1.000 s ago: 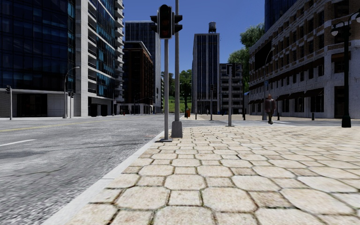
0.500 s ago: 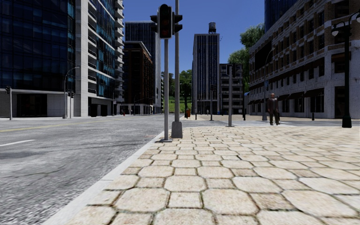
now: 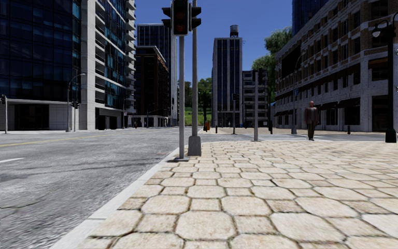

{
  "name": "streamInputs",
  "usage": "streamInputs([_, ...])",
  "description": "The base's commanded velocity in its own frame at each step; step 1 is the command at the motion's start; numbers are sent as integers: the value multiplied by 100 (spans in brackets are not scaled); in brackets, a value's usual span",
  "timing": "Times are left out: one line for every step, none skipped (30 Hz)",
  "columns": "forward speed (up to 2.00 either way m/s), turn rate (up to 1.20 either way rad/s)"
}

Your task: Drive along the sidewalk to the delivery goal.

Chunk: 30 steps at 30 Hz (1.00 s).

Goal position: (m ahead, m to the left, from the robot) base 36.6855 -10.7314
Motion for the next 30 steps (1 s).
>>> streamInputs([131, -25])
streamInputs([131, -25])
streamInputs([131, -25])
streamInputs([132, -25])
streamInputs([132, -25])
streamInputs([134, -25])
streamInputs([138, -25])
streamInputs([139, -25])
streamInputs([139, -25])
streamInputs([139, -25])
streamInputs([139, -25])
streamInputs([139, -25])
streamInputs([139, -25])
streamInputs([139, -25])
streamInputs([139, -25])
streamInputs([139, -25])
streamInputs([139, -25])
streamInputs([139, -25])
streamInputs([139, -25])
streamInputs([139, -25])
streamInputs([143, -25])
streamInputs([144, -25])
streamInputs([145, -26])
streamInputs([145, -26])
streamInputs([145, -35])
streamInputs([145, -40])
streamInputs([145, -40])
streamInputs([145, -41])
streamInputs([145, -42])
streamInputs([145, -42])
